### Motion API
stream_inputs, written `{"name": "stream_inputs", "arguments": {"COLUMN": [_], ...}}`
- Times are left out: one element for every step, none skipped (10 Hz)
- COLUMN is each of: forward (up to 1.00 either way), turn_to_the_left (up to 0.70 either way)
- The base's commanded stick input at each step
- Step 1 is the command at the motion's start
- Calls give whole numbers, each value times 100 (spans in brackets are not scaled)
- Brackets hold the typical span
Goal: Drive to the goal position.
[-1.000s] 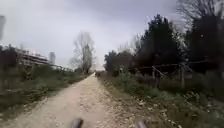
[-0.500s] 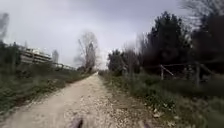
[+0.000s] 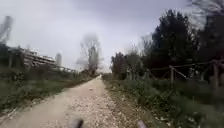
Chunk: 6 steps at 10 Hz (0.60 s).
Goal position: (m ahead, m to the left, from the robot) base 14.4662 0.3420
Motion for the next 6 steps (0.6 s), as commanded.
{"name": "stream_inputs", "arguments": {"forward": [85, 85, 85, 85, 85, 85], "turn_to_the_left": [0, 0, 0, 0, 0, 0]}}
